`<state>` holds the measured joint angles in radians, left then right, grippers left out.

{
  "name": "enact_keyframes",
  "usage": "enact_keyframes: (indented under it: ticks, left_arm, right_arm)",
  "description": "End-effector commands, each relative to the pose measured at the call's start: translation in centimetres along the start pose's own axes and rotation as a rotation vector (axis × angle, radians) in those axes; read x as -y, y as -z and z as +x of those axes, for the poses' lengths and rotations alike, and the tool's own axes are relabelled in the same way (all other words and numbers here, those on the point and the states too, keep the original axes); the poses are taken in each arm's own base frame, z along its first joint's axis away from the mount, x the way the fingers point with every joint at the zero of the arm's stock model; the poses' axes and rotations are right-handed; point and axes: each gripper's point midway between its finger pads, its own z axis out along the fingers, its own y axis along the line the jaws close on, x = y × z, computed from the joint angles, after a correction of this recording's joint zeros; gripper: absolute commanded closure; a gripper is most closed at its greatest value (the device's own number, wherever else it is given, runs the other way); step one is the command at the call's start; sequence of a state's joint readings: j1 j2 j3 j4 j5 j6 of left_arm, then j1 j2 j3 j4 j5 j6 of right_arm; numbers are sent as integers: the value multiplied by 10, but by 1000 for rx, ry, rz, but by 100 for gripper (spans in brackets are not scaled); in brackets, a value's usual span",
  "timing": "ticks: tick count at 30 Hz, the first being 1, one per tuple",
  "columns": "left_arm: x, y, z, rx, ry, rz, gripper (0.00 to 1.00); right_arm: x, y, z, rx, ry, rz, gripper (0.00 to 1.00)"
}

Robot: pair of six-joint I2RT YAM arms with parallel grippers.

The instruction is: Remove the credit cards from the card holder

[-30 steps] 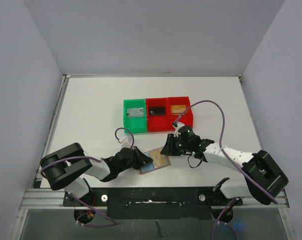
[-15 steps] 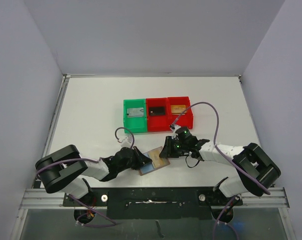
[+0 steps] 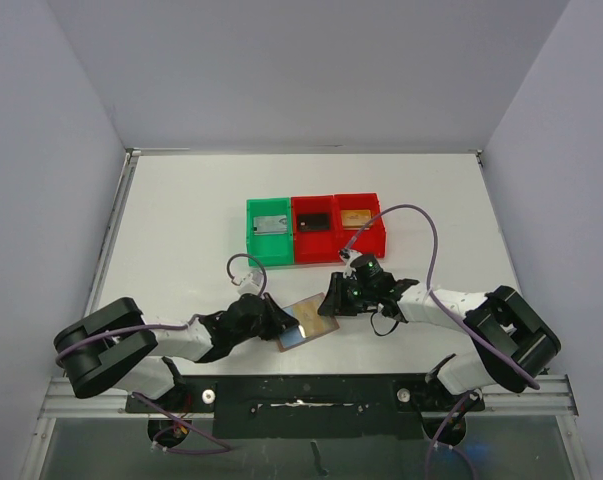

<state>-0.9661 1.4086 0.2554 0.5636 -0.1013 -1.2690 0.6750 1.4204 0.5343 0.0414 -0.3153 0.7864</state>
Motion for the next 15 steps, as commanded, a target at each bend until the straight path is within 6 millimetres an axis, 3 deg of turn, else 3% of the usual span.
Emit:
enact_keyframes:
  ticks: [1, 9, 15]
  left_arm:
    - [5, 2, -10, 39, -24, 3, 100]
    - [11, 0, -9, 26, -34, 29, 100]
    - [12, 0, -9, 27, -27, 33, 100]
  right_arm:
    - [-1, 0, -1, -8, 25, 6, 76]
    - [-28, 18, -28, 61, 116, -32, 73]
    - [-42, 11, -20, 33, 114, -109, 72]
